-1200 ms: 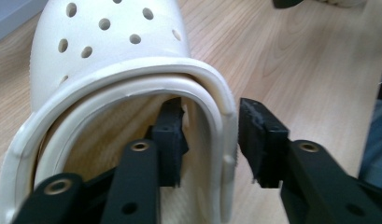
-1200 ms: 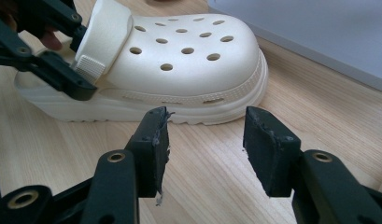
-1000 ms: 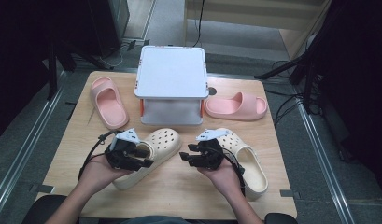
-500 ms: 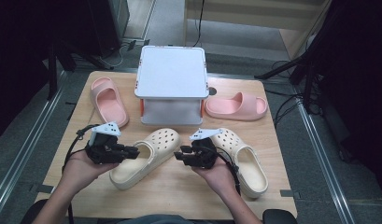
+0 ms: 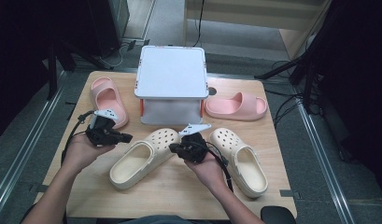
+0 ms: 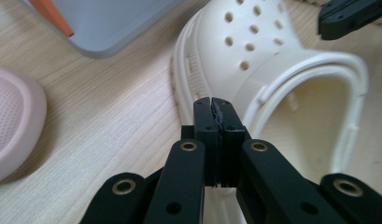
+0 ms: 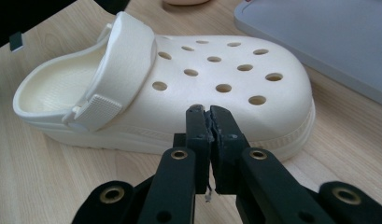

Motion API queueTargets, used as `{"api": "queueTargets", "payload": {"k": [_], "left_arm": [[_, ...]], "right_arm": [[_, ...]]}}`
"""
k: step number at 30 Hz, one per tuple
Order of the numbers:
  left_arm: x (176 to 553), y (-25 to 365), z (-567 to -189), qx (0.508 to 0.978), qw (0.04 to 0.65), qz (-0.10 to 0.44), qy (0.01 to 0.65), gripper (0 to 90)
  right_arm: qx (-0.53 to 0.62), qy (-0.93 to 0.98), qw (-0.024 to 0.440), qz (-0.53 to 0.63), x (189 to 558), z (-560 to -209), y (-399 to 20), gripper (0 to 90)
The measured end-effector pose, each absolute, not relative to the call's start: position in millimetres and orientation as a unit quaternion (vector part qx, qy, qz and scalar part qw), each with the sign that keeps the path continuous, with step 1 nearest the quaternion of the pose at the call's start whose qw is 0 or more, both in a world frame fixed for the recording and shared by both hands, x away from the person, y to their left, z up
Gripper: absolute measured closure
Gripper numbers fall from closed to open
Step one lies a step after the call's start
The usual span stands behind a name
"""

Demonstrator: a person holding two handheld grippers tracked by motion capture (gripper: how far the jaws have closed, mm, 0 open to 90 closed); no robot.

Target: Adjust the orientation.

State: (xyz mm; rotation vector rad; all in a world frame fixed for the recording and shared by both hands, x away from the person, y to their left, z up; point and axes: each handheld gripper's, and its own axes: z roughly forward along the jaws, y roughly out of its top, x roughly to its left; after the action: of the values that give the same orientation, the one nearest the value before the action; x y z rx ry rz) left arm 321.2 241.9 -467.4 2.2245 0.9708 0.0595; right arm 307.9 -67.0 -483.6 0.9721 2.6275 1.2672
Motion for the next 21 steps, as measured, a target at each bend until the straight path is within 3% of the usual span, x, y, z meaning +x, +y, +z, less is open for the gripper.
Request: {"api": "queueTargets", "payload": {"k": [21], "left_arm": [[318.0,236.1,-481.5,0.861,0.35,0.02,0.37,89.1]], "right_arm": [[0.317,0.858,0.045,0.402,304.2,-498.5,-57.5,86.2]]}}
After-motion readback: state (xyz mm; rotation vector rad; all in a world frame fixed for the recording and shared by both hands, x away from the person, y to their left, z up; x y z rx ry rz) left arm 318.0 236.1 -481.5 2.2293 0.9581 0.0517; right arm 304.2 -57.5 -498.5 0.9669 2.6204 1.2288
